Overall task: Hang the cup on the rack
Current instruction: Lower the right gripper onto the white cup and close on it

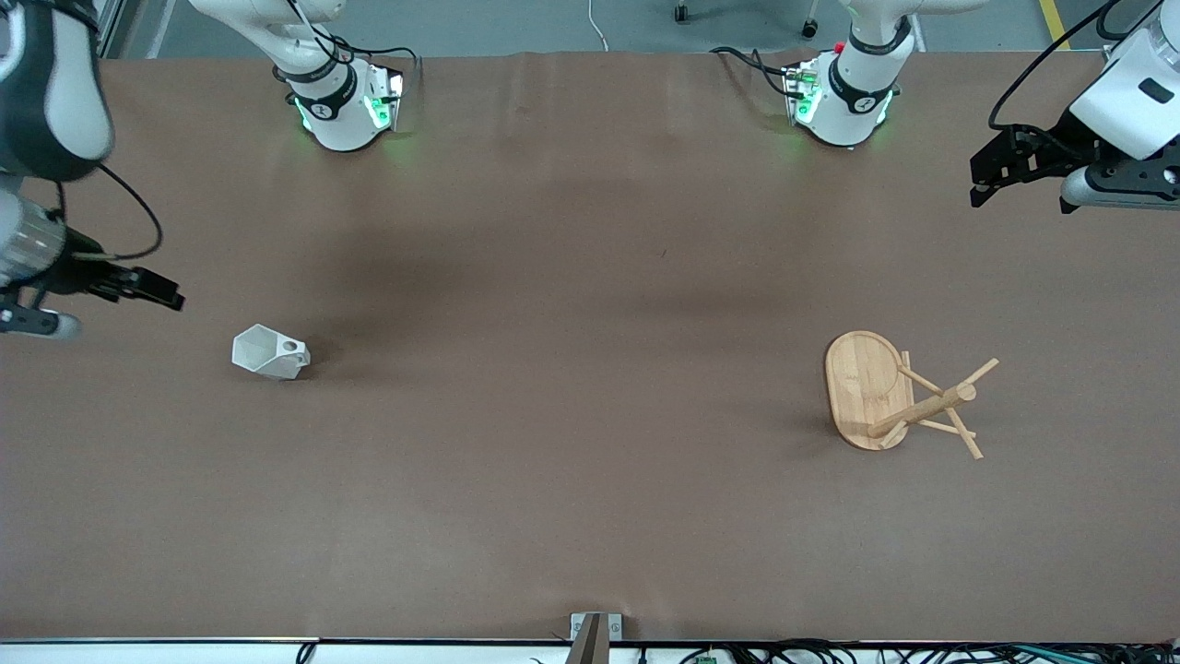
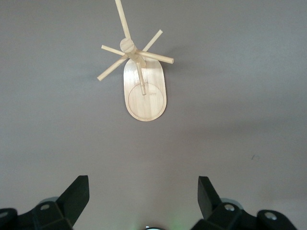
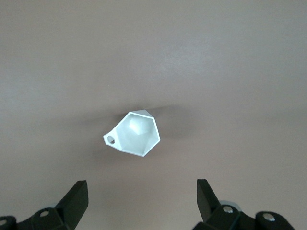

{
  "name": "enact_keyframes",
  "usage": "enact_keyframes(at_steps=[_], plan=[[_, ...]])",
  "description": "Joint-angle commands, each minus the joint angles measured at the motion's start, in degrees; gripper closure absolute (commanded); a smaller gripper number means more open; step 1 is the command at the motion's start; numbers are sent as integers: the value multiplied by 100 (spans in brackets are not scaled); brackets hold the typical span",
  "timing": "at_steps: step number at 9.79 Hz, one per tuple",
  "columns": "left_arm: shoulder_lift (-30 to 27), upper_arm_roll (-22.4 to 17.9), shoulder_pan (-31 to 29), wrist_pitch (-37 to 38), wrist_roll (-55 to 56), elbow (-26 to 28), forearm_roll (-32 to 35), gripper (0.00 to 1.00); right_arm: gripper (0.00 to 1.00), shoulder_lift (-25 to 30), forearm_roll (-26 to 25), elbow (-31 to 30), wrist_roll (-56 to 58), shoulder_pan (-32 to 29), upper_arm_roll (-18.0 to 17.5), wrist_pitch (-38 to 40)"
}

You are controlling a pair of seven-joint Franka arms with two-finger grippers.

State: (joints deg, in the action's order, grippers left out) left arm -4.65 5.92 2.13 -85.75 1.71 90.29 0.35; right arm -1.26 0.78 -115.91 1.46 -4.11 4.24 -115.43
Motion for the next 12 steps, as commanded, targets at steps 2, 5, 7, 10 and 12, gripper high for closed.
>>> enact_keyframes(at_steps=[2,5,7,10,12], plan=[[131,5,24,137,31,15,-53,0,0,-470,53,-966,836,-63,-11,-1582],[166,23,42,128,31,41,-53,0,0,-1084,53,-1082,882,-72,-2,-2411],[158,40,42,137,-66,41,-53,0,0,-1376,53,-1109,917,-150,-11,-2816],[140,119,15,146,-65,50,-53,0,4,-1578,71,-1109,953,-195,-20,-2906],[131,119,15,181,-75,41,-53,0,22,-1640,80,-1109,953,-178,-28,-2906]])
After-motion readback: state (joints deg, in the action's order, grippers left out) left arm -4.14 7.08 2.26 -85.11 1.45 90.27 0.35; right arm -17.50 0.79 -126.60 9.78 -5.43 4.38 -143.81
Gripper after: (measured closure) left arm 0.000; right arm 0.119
